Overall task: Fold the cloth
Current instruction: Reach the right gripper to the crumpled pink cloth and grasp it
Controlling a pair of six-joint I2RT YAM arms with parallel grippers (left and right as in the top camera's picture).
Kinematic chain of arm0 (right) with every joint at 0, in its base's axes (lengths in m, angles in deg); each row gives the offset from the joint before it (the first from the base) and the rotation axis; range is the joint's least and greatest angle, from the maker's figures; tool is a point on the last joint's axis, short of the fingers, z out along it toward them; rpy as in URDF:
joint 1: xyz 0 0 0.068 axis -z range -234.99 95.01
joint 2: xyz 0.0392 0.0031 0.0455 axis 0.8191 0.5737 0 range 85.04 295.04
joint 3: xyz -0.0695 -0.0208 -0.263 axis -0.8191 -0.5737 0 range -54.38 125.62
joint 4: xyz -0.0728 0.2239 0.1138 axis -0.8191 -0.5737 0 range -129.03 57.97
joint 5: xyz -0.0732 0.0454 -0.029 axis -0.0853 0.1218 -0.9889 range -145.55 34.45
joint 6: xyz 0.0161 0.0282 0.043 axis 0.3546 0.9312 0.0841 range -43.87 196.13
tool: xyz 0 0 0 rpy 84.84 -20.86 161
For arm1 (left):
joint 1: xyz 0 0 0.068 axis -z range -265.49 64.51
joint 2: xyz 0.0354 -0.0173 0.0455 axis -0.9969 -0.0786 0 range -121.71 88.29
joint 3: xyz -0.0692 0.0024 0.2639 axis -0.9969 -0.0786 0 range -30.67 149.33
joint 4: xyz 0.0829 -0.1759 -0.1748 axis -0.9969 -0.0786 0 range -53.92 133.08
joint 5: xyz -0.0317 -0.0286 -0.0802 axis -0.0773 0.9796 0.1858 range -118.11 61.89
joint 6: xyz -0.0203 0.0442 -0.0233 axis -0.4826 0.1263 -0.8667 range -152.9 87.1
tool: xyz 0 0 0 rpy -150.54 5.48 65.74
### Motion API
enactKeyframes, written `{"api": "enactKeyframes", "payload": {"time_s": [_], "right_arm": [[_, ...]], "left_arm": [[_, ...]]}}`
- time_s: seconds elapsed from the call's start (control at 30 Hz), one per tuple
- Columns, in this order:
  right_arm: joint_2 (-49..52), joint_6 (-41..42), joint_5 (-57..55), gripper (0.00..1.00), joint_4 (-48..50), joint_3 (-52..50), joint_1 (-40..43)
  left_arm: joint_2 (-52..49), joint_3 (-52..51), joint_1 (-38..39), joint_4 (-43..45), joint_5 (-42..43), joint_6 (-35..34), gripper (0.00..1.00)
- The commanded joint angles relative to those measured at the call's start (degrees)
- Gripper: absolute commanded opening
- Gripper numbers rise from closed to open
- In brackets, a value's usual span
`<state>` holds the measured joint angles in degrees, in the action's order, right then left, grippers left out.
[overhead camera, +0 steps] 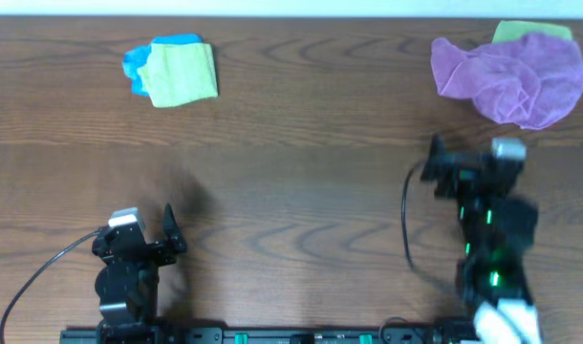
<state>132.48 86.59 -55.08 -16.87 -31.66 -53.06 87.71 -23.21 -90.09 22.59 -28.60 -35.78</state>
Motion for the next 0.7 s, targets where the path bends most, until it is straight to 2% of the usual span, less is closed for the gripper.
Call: {"api": "enactKeyframes", "payload": {"time_s": [0.0,0.13,0.2,0.3,0.47,0.67], "right_arm": [[13.2,1.7,0.4,0.99,-2.5,10.7,1.5],[29.4,0.6,-0.3,0.99,-9.7,24.6,3.6],[34.2,0.4,-1.3,0.98,-12.6,29.2,4.8],[43.6,0.4,-2.2,0.91,-20.1,39.7,8.0],[54.2,0.4,-2.2,0.87,-31.3,54.0,11.5],[64.9,0.2,-2.2,0.87,-38.9,67.8,14.0]], "left_arm": [[0.3,-1.2,0.2,-0.5,-1.0,0.8,0.95],[0.3,-1.2,0.2,-0.5,-1.0,0.8,0.95],[0.3,-1.2,0.2,-0.5,-1.0,0.8,0.95],[0.3,-1.2,0.2,-0.5,-1.0,0.8,0.95],[0.3,-1.2,0.2,-0.5,-1.0,0.8,0.95],[0.3,-1.2,0.2,-0.5,-1.0,0.8,0.95]]}}
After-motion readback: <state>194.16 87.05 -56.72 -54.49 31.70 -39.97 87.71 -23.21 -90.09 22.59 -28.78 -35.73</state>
